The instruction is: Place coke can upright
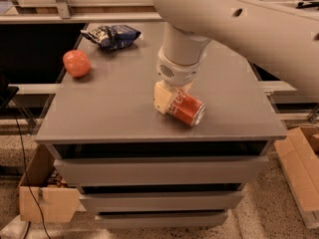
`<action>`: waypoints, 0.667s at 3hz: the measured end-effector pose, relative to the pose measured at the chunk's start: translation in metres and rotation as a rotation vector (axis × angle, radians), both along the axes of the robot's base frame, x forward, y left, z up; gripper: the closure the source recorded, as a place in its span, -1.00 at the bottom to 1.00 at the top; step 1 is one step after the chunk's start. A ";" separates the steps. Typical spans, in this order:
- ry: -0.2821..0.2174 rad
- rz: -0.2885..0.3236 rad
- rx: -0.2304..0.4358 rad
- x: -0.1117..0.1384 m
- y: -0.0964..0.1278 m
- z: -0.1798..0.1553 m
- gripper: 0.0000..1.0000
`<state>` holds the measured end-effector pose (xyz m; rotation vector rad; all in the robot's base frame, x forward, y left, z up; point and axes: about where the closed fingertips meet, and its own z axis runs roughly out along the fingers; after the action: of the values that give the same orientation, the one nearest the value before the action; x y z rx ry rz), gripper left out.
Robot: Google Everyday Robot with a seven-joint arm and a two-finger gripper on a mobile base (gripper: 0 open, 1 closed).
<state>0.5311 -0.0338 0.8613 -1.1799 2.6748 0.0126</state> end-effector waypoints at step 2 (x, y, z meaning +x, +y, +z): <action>-0.225 0.069 0.260 0.017 -0.001 0.071 1.00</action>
Offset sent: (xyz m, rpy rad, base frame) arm 0.0342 0.0002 0.1374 0.5201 -0.4233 0.1040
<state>0.5482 -0.0345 0.9323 -1.1173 2.3531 0.2188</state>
